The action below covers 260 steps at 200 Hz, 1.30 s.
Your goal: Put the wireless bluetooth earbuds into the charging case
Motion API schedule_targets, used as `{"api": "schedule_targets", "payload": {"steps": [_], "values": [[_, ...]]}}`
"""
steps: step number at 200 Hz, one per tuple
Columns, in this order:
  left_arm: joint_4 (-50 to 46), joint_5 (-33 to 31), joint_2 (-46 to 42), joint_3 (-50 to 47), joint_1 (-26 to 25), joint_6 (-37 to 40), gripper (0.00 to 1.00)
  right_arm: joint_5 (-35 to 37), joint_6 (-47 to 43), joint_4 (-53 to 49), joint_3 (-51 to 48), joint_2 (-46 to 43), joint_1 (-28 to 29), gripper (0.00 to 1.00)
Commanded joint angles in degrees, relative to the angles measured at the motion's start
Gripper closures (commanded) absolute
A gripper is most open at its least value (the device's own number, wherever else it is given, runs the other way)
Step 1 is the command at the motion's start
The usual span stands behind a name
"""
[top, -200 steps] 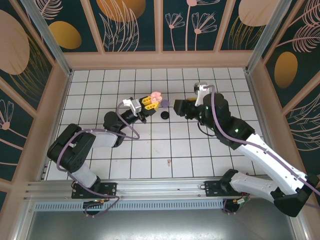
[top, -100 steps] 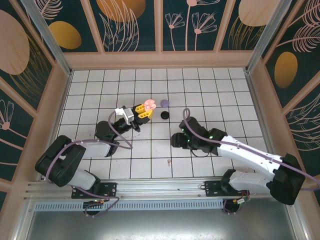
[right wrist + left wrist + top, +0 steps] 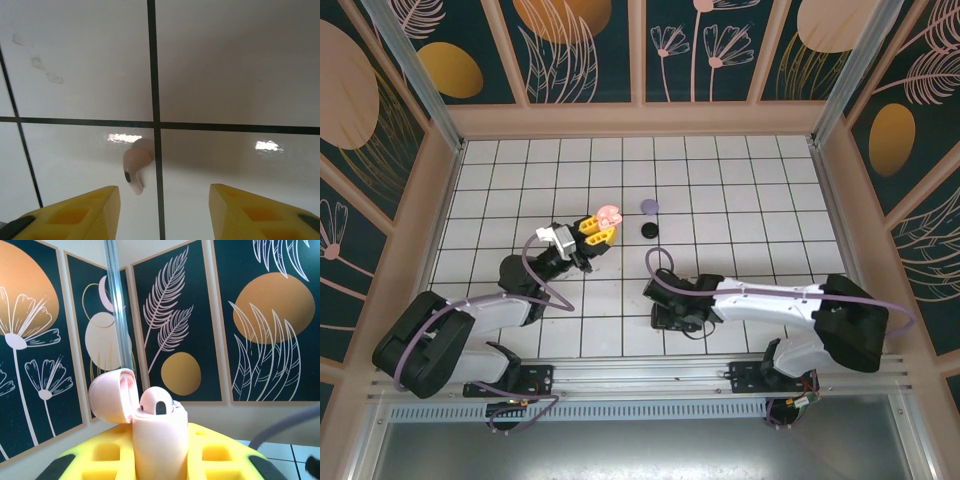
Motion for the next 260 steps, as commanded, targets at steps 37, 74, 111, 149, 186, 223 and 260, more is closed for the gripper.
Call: {"api": "schedule_targets", "payload": {"steps": [37, 74, 111, 149, 186, 223, 260], "values": [[0.24, -0.46, -3.15, -0.66, -0.28, 1.21, 1.00, 2.65, 2.07, -2.38, 5.64, 5.65, 0.99, 0.54], [0.36, -0.38, -3.63, -0.95, -0.27, 1.18, 1.00, 2.39, 1.69, -2.36, 6.98, 8.12, 1.00, 0.59], [0.52, -0.46, -3.95, -1.30, -0.24, 1.31, 1.00, 2.52, 1.28, -3.06, 8.15, 10.15, 1.08, 0.62], [0.54, -0.41, -4.05, -1.39, -0.29, 1.44, 1.00, 2.48, 1.36, -3.15, 8.32, 11.27, 1.26, 0.63], [0.63, -0.21, -3.93, -1.20, -0.28, 1.44, 1.00, 2.70, 1.19, -2.80, 8.83, 12.59, 1.31, 0.64], [0.71, -0.18, -3.79, -1.21, -0.29, 1.44, 1.00, 2.66, 0.62, -2.75, 9.72, 14.16, 1.26, 0.66], [0.80, -0.34, -3.88, -1.48, -0.26, 1.53, 1.00, 2.57, 0.30, -2.93, 10.00, 14.83, 1.34, 0.68]]}}
